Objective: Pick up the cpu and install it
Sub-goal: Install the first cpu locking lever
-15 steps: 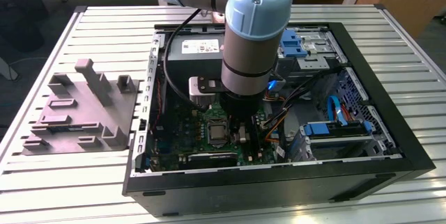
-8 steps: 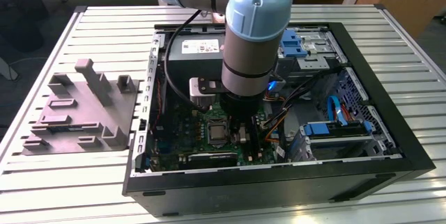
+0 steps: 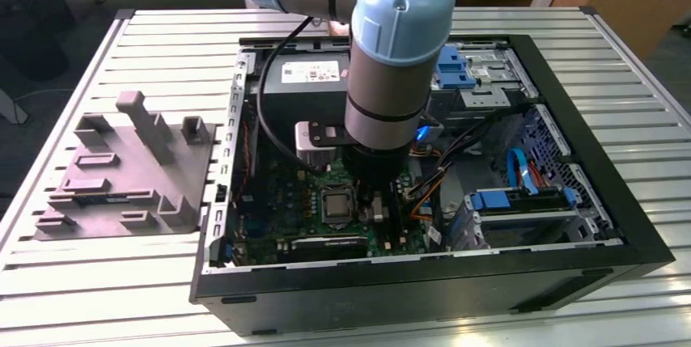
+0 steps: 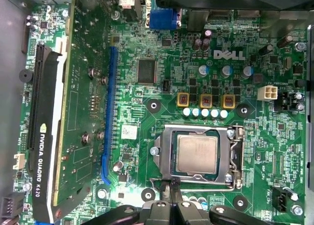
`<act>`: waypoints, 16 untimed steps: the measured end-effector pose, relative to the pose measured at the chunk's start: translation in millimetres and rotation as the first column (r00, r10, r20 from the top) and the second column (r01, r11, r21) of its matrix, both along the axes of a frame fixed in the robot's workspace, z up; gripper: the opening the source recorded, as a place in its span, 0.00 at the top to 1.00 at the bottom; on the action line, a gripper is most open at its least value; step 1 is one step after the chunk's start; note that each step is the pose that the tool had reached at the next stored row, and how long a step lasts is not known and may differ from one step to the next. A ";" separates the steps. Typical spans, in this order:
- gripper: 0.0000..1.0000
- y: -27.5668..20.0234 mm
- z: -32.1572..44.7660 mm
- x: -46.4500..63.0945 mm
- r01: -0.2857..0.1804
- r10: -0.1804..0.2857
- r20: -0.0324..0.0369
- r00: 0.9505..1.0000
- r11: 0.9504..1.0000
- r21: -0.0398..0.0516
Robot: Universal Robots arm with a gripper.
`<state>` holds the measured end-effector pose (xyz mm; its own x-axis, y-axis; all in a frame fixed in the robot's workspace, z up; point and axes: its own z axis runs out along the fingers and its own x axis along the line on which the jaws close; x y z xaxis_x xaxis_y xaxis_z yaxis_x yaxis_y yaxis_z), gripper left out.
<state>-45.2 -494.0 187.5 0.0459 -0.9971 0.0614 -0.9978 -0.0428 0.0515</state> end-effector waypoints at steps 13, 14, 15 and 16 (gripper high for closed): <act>0.89 0.0 7.6 0.2 -0.003 0.003 0.000 1.000 1.000 0.002; 0.89 0.1 9.4 0.2 -0.003 0.003 0.000 1.000 1.000 0.002; 0.89 0.0 11.5 0.2 -0.003 0.003 0.000 1.000 1.000 0.003; 0.89 0.0 13.8 0.2 -0.003 0.003 0.000 1.000 1.000 0.003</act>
